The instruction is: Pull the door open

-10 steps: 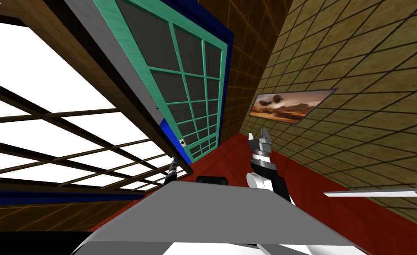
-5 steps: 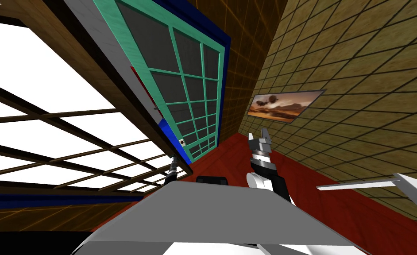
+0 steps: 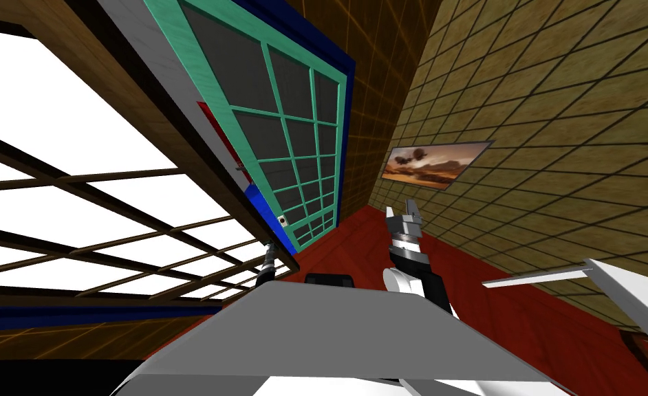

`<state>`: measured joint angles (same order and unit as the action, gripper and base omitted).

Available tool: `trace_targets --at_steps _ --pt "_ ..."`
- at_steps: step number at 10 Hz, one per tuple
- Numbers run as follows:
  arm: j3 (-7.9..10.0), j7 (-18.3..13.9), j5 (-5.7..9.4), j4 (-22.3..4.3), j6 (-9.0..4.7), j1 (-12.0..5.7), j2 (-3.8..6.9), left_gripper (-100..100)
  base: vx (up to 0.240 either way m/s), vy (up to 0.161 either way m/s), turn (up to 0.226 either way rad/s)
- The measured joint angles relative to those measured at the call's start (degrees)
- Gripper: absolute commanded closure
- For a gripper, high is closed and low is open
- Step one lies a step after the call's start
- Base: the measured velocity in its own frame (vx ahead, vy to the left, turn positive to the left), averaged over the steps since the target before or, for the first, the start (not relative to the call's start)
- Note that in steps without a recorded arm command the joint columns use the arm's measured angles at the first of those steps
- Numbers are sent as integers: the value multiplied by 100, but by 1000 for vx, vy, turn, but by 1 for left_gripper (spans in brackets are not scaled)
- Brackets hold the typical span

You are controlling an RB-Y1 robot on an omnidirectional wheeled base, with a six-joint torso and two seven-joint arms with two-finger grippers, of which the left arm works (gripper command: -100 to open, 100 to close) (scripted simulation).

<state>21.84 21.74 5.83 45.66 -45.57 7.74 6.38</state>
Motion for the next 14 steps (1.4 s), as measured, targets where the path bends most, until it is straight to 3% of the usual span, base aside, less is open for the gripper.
trace_targets --at_steps 1,3,4,6,7,8,9,11,12,14 --pt "-17 -126 57 -209 -100 -95 78 100 -18 12 -62" --pt "-48 -257 88 -110 -101 -26 56 100 -31 9 -36" --pt "-67 -367 145 -301 -204 -123 104 100 -34 10 -50" --pt "-84 -463 188 -218 -100 -133 87 100 -8 0 0" --pt "-92 -490 192 -278 -122 -158 121 100 2 -12 7" --pt "-111 -526 186 -143 -83 -59 115 100 9 -3 17" --pt "-99 -496 185 -160 -131 -57 74 100 0 -4 -18" --pt "-124 -537 181 6 -38 42 90 100 1 -7 8" --pt "-116 -502 180 133 11 103 29 100 -2 10 -4" --pt "-156 -604 151 33 -4 29 49 100 -3 -17 -35"
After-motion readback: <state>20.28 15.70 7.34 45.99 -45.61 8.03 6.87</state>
